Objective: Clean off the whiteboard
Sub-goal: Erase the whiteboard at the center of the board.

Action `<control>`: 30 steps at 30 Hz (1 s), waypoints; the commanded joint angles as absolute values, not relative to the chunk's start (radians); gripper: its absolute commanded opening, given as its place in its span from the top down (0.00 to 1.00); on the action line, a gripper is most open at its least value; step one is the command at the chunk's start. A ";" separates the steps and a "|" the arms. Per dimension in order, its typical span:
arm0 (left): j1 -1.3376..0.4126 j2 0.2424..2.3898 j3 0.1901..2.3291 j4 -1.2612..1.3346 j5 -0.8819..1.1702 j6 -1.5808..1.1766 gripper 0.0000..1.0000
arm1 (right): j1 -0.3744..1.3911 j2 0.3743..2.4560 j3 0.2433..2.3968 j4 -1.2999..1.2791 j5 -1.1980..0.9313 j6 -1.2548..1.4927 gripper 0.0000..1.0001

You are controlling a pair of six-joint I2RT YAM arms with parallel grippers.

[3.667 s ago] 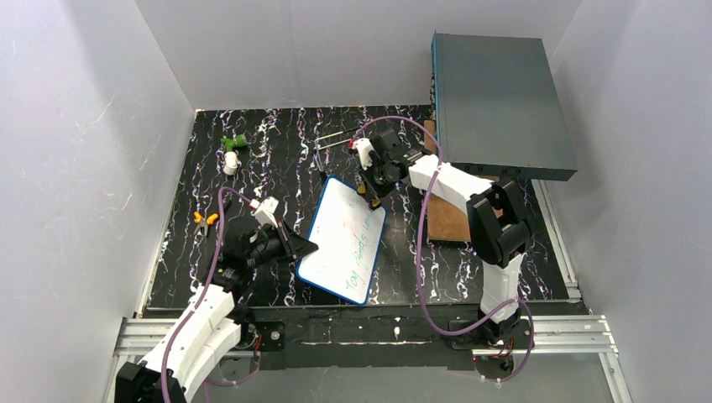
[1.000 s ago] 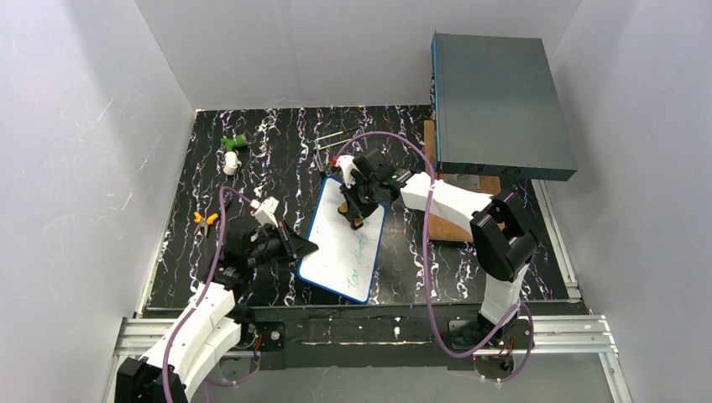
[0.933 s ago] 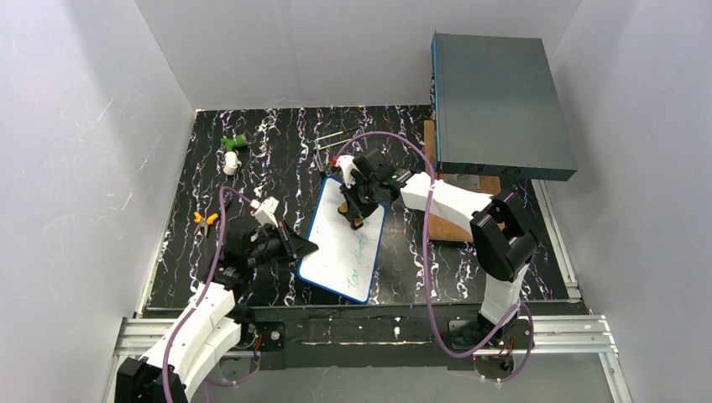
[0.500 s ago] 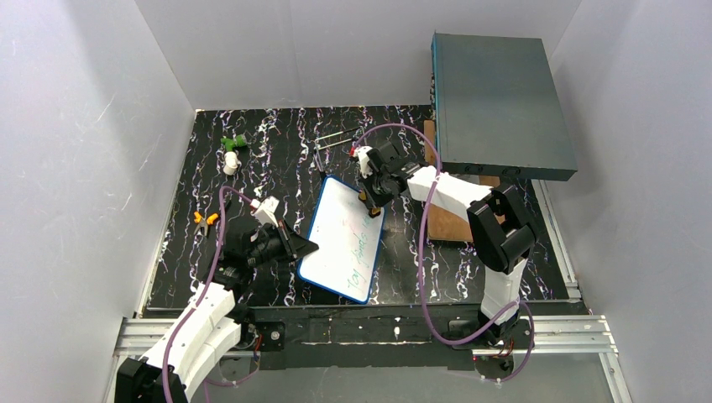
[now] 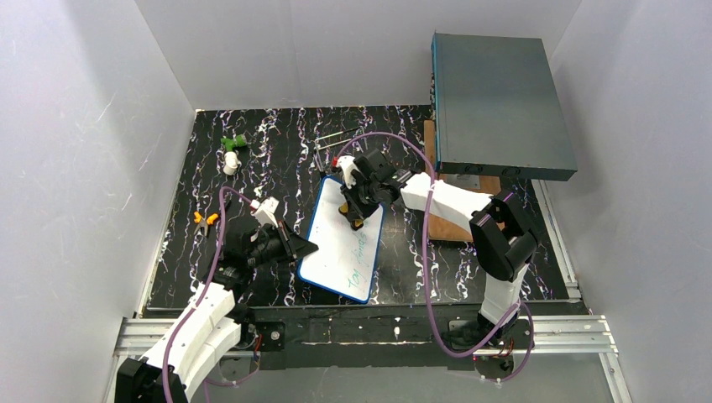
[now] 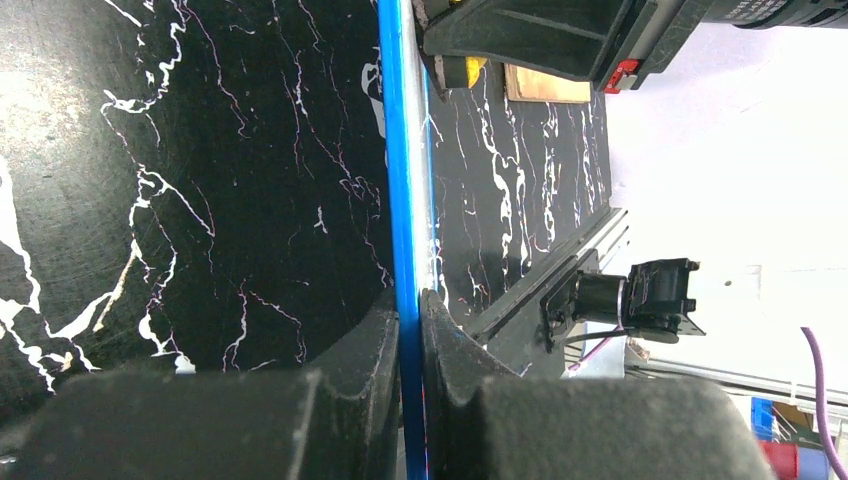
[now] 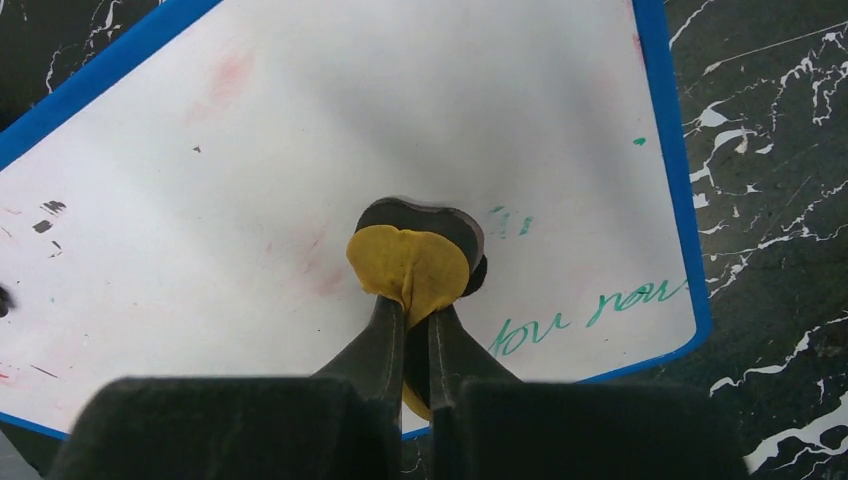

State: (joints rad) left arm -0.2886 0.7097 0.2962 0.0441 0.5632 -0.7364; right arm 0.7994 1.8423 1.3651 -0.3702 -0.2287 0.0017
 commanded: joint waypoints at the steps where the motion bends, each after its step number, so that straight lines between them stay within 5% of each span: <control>1: -0.295 0.693 0.302 0.095 0.617 -0.685 1.00 | 0.804 1.864 1.375 -0.356 -0.163 0.035 0.99; 13: -0.296 0.697 0.301 0.103 0.620 -0.686 1.00 | 0.720 1.926 1.382 -0.348 -0.009 0.037 0.99; 30: -0.295 0.710 0.305 0.107 0.626 -0.683 1.00 | 0.890 1.890 1.454 -0.371 -0.235 0.031 0.99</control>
